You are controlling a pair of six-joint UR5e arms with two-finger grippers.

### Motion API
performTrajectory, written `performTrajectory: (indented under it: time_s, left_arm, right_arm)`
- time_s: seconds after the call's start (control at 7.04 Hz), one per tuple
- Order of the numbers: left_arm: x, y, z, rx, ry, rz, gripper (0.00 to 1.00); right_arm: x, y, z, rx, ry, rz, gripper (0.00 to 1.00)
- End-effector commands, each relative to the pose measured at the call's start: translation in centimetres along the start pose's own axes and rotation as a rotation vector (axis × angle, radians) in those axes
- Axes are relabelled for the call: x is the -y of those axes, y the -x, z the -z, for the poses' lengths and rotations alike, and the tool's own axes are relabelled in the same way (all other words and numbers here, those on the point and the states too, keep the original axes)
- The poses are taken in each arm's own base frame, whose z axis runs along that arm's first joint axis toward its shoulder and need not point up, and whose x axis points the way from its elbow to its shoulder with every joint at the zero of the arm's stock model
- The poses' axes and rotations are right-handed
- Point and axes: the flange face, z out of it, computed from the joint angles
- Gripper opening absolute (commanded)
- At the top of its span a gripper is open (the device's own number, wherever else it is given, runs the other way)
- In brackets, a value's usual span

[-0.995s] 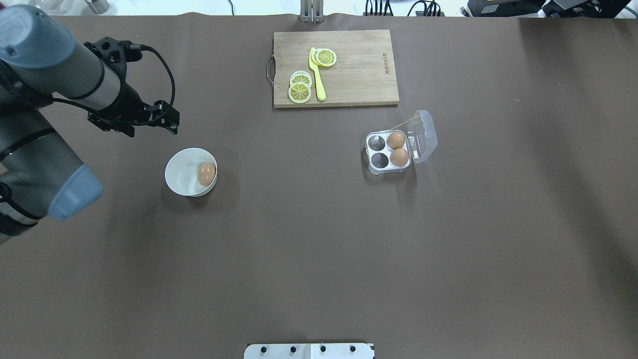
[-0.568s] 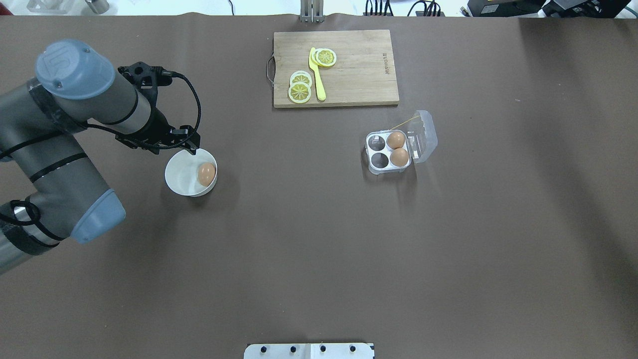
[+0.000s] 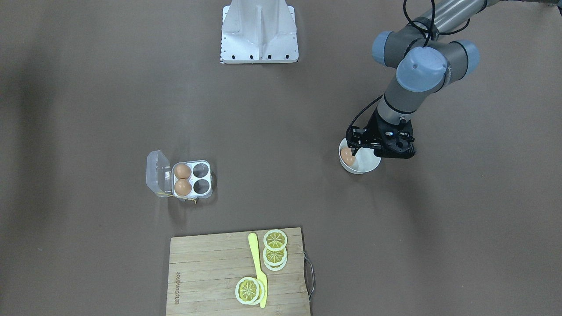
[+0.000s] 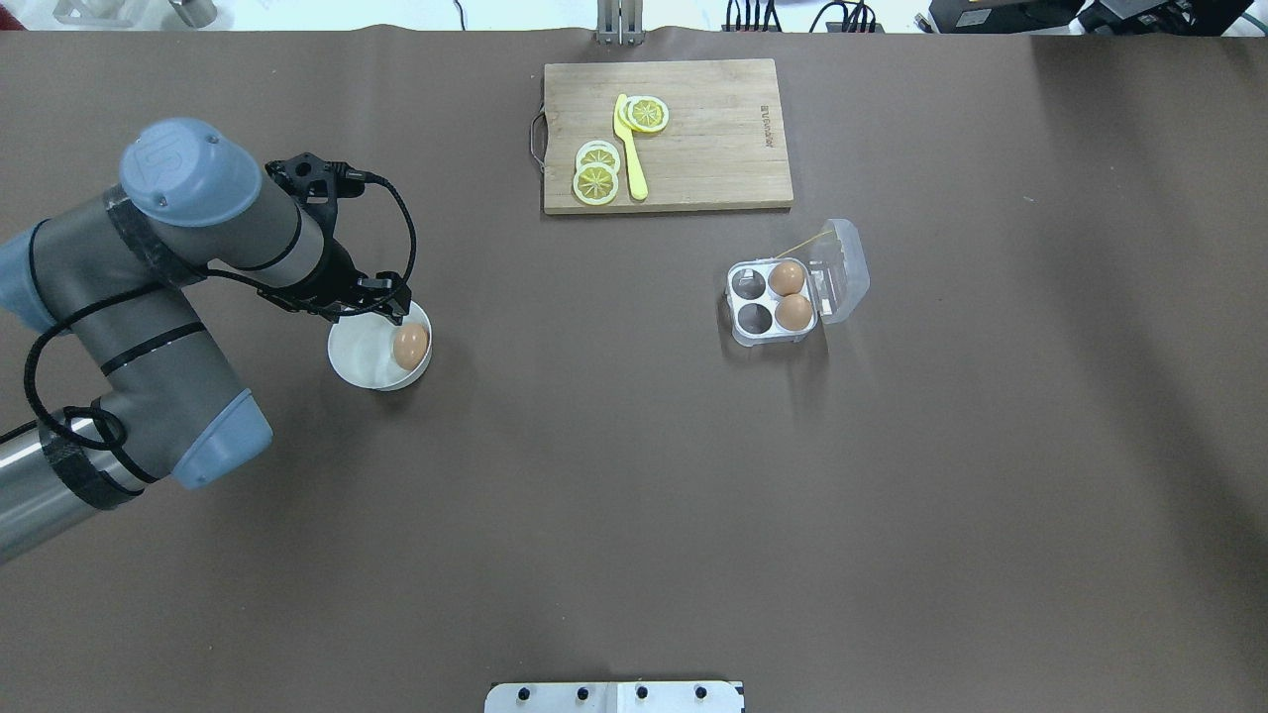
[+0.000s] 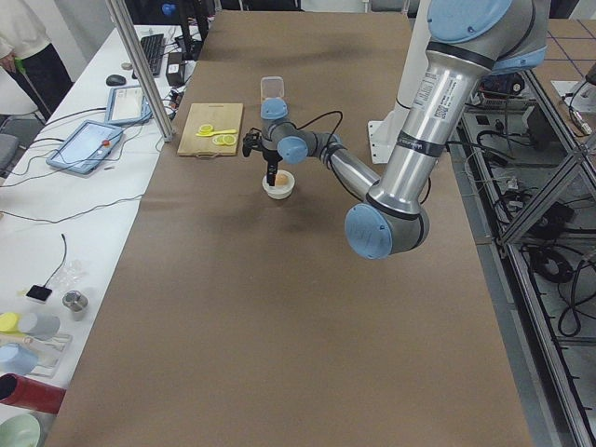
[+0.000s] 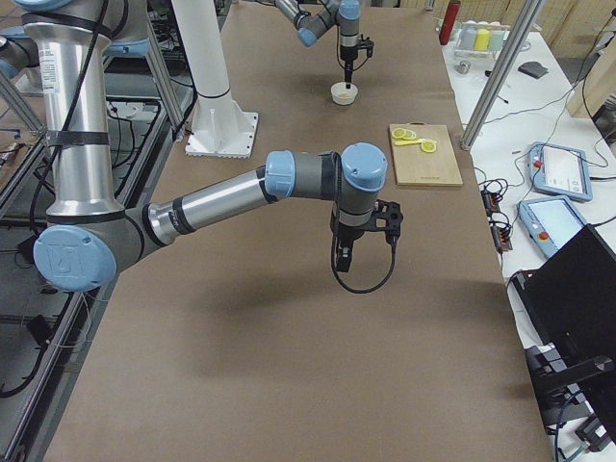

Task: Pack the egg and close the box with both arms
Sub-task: 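Move the left gripper over the white bowl and lower toward the egg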

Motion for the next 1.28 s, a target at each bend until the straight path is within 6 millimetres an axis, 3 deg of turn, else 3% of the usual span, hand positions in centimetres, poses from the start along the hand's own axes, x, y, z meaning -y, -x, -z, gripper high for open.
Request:
performTrajectory:
  time_s: [0.0,0.43,1.14]
  left_arm:
    - [-0.3,-0.3,-1.0,0.001,0.011,-0.005,0.78]
    - [-1.3,-1.2,-1.9,-0.001,0.03,-0.014,0.78]
    - [-0.9,-2.2,-2.8,0.003,0.039,-0.015,0.78]
  right_arm:
    - [0.1,0.1,0.0,0.0,0.0,0.002,1.0]
    - [0.1,0.0,-0.2,0.0,0.005,-0.003,1.0]
    - [0.1,0.1,-0.1,0.0,0.003,0.0,1.0]
